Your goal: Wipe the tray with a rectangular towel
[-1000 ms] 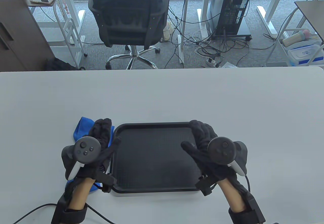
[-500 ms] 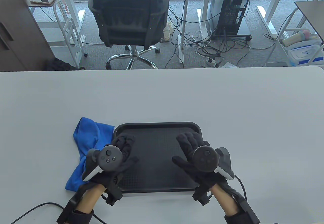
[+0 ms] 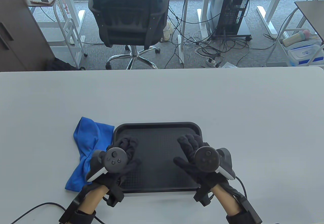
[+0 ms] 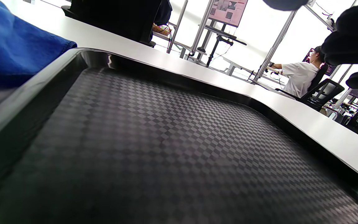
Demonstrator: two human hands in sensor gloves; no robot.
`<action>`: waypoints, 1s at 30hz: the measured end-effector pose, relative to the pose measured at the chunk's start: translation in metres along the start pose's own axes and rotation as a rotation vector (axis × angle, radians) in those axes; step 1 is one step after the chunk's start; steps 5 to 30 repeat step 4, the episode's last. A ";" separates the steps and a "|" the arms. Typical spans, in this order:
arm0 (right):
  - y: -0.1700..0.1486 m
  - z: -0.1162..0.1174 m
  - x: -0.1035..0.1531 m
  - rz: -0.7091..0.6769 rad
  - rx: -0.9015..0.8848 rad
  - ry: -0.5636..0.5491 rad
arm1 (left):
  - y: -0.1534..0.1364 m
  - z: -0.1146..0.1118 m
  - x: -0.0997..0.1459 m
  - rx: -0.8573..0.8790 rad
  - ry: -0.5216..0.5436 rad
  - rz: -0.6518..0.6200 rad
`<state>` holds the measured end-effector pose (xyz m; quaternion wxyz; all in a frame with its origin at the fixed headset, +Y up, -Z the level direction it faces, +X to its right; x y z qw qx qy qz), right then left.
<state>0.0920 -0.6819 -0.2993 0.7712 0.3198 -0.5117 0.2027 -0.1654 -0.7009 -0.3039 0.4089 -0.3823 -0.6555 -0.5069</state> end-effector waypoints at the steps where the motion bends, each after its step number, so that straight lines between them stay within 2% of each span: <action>1: 0.000 0.001 0.000 0.001 0.000 0.005 | -0.001 0.000 0.000 0.004 -0.002 0.004; 30: 0.000 0.001 0.000 0.004 -0.001 0.010 | -0.003 0.001 0.000 0.015 0.003 0.010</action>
Point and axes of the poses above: the tracker on the back of each hand, its own y axis roughly to the thumb side, its own x axis roughly from the fingertips to the wrist, z = x × y, the point moved 5 cm from there along -x, roughly from the wrist to the fingertips, and after that the axes turned 12 degrees about -x, right-handed, at the moved point
